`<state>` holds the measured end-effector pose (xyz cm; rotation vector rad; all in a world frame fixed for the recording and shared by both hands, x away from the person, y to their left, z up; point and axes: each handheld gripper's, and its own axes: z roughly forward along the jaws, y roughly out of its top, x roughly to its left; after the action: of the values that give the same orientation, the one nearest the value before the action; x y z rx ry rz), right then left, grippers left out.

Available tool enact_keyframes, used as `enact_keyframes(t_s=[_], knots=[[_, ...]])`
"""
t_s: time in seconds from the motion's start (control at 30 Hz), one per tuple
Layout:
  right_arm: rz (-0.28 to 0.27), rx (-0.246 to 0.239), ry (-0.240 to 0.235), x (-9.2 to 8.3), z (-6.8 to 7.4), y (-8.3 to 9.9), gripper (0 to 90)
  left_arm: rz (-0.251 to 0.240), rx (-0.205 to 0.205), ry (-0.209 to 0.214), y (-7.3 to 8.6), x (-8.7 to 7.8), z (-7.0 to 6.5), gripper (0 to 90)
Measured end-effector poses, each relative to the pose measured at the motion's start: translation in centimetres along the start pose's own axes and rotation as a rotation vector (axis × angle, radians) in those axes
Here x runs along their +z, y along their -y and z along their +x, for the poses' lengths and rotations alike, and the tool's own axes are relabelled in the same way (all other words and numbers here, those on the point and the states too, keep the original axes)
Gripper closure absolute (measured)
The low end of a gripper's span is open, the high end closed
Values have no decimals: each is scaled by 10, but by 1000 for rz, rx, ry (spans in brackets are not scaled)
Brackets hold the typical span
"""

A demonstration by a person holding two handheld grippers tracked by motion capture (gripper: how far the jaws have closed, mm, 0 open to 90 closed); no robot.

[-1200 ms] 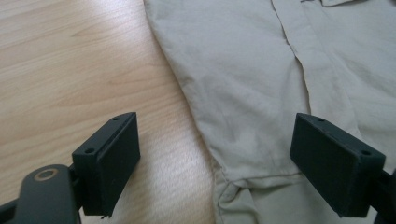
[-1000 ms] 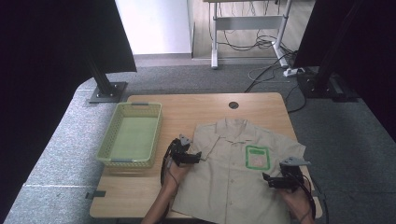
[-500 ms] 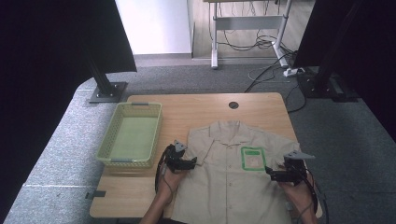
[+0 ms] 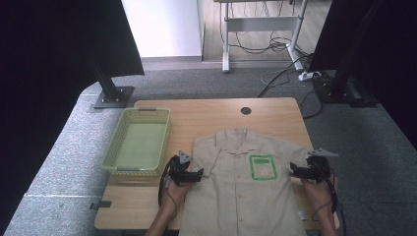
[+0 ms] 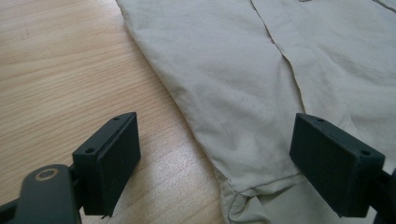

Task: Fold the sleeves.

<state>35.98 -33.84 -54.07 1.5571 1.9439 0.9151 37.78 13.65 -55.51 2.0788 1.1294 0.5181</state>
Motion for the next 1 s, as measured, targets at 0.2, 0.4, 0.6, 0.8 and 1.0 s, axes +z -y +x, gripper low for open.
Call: enact_keyframes(t_s=[0.2,0.4,0.6,0.8,1.0], knots=[[27,38,64,14,-14,5,207,0,0,-1,0,0,0,157],[15,20,30,18,-9,7,374,0,0,-1,0,0,0,157],[8,30,-15,17,-3,6,810,-1,-1,-4,0,0,0,158],[32,37,-19,17,1,3,868,0,-2,-4,0,0,0,158],[-37,11,-27,5,9,-6,868,0,-2,-4,0,0,0,158]])
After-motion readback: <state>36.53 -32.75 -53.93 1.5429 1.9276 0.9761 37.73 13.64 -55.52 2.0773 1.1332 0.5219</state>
